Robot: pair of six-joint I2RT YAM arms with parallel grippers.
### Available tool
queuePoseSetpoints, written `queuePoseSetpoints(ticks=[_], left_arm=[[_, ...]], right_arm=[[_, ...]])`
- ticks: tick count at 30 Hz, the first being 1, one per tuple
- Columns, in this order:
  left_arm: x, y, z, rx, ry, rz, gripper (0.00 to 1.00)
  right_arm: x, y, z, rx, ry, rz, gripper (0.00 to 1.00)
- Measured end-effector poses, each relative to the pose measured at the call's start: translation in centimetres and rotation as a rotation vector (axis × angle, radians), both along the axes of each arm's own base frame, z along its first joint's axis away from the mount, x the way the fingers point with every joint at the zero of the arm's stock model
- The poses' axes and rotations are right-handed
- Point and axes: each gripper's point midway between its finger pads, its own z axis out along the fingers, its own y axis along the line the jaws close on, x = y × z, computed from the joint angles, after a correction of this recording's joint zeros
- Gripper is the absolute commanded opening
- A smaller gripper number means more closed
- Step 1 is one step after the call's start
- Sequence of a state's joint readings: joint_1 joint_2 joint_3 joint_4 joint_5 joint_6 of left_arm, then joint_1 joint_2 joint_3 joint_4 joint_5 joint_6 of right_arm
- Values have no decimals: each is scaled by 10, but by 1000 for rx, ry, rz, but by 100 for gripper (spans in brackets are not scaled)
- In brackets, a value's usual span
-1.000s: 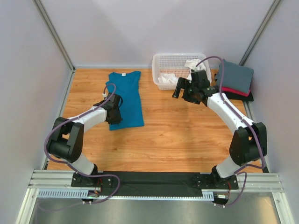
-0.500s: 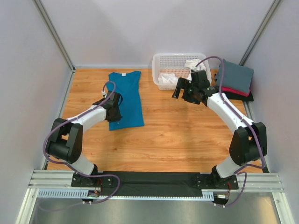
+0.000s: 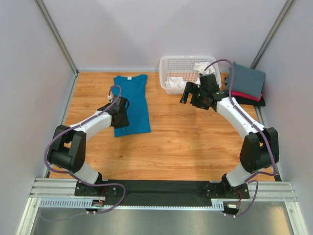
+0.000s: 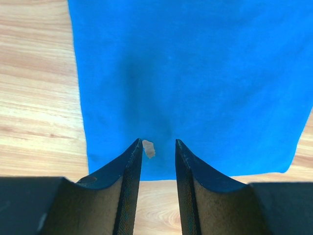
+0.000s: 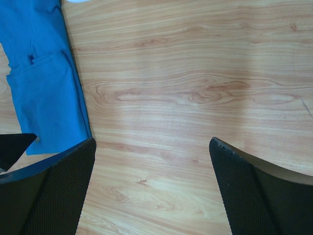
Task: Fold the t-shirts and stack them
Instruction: Fold the tshirt
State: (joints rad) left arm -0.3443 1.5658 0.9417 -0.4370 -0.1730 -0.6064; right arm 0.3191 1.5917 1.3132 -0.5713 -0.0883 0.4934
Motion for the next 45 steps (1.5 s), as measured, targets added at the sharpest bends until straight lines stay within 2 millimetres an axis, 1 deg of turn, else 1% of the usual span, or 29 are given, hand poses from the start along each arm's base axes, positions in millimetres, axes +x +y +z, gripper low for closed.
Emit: queuePoseSetpoints(ticks=[5, 9, 20, 22, 26, 27, 28, 30, 45], left_arm=[[-2, -6, -1, -11, 3, 0, 38], [-4, -2, -3, 3, 7, 17, 38], [-11, 2, -10, 13, 26, 43, 32], [-12, 3, -11, 13, 28, 45, 29], [-12, 2, -11, 9, 27, 53, 11], [-12, 2, -12, 9, 27, 55, 9], [-12, 3, -11, 10, 27, 56, 4], [-11, 4, -11, 14, 23, 57, 0], [-9, 7, -8, 34, 9, 64, 0]], right_arm=[[0, 0, -2, -2, 6, 0, 100], [0, 0, -3, -2, 7, 0, 100], [0, 0, -3, -1, 9, -2, 100], [0, 0, -3, 0, 10, -1, 100], [0, 1, -4, 4, 13, 0, 100], [0, 1, -4, 5, 13, 0, 100], [0, 1, -4, 6, 13, 0, 100], [0, 2, -4, 6, 14, 1, 100], [0, 2, -4, 8, 14, 2, 100]])
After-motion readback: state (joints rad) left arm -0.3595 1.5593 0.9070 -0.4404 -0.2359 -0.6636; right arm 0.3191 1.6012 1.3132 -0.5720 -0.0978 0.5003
